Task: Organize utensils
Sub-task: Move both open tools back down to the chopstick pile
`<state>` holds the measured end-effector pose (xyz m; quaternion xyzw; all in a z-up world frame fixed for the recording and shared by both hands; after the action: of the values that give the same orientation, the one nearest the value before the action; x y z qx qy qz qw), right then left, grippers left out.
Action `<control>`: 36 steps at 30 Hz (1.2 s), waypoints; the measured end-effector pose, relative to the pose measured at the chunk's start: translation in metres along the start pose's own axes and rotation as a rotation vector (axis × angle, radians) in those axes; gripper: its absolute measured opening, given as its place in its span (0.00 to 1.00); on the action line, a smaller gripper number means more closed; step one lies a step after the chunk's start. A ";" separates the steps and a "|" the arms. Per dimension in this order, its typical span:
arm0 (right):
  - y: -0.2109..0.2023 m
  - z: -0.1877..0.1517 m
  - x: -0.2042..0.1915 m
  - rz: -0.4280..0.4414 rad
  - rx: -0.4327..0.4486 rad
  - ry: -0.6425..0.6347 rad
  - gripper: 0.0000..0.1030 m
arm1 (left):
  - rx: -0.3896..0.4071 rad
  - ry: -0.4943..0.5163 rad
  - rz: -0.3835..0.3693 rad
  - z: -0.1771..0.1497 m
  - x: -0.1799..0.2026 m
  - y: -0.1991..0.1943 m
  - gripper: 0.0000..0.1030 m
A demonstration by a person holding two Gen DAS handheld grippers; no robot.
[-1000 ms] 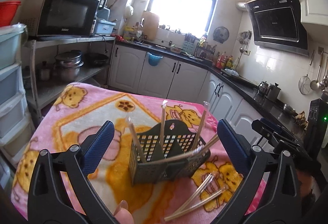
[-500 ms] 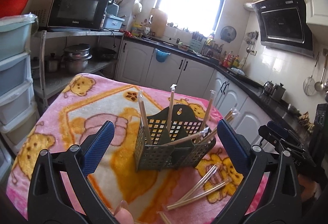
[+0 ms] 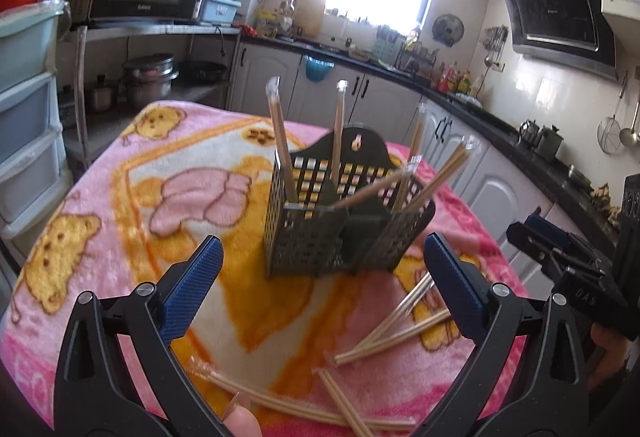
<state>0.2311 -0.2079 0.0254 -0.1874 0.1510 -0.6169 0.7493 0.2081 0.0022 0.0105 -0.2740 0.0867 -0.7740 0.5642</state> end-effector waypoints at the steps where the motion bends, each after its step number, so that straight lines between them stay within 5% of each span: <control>1: 0.001 -0.004 0.001 -0.002 -0.009 0.001 0.76 | -0.013 -0.007 -0.005 -0.006 -0.002 0.001 0.90; 28: 0.048 -0.093 0.046 -0.048 -0.253 0.077 0.75 | -0.267 -0.027 -0.064 -0.088 0.002 0.042 0.90; 36: 0.073 -0.116 0.059 -0.041 -0.347 0.160 0.63 | -0.320 -0.040 -0.102 -0.103 0.007 0.053 0.85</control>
<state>0.2534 -0.2647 -0.1108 -0.2673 0.3103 -0.6097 0.6786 0.1971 -0.0406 -0.0966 -0.3796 0.1838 -0.7723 0.4750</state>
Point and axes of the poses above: each gripper's, at about its wrist camera, not at the fingertips, and y roughly the way its jaws point, x to its right, z to its top, the point moved 9 cm from there along y, roughly the way its jaws point, and after that the axes turned 8 degrees about -z, right-handed, at the moved point
